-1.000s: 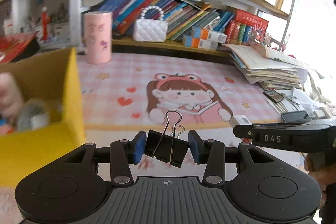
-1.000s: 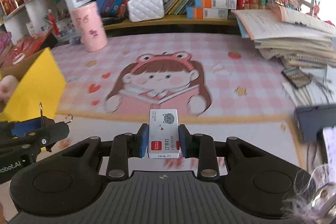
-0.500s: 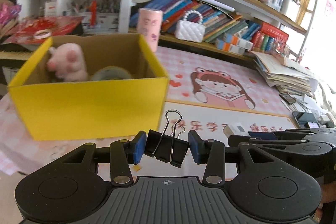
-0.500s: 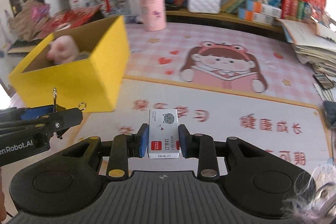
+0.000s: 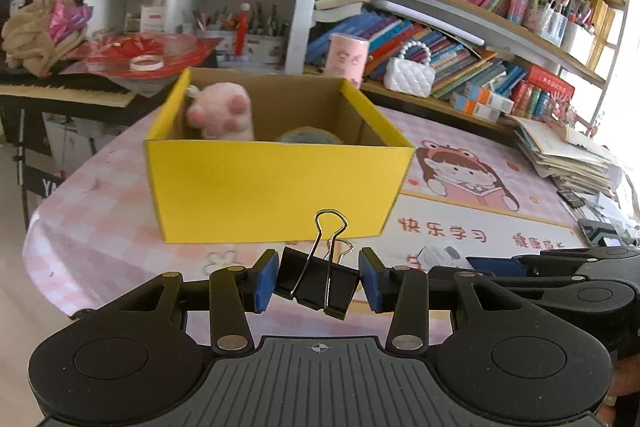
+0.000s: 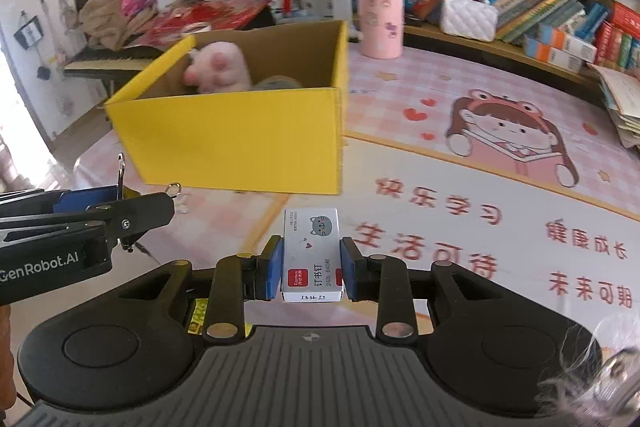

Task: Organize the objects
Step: 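Carry the binder clip and small white box with both tools over the yellow box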

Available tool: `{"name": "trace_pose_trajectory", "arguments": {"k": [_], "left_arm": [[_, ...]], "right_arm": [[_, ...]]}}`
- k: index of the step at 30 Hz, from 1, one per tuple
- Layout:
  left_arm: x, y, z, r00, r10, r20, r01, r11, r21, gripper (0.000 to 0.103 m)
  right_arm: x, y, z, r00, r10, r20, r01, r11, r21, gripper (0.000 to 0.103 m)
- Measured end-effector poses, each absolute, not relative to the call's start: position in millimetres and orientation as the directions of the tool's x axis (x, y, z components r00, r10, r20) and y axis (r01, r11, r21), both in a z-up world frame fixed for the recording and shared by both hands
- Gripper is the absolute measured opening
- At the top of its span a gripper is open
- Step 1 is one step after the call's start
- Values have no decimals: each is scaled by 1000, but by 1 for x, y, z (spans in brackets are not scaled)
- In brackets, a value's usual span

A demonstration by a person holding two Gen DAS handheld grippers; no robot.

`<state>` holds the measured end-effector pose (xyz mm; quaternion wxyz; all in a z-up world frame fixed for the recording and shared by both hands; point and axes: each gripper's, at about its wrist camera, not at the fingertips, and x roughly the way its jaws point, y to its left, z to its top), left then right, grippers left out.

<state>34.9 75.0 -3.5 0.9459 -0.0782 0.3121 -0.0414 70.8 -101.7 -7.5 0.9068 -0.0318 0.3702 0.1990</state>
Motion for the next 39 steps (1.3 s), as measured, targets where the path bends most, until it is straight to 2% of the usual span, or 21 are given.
{"name": "trace_pose_trajectory", "arguments": {"k": [24, 39], "left_arm": [[12, 136, 11, 847, -103, -522, 15, 985, -170, 42], [82, 137, 40, 896, -65, -439, -7, 987, -160, 42]], "right_arm": [[45, -32, 4, 668, 365, -648, -441, 896, 50, 28], [116, -27, 47, 771, 366, -522, -439, 898, -19, 28]]}}
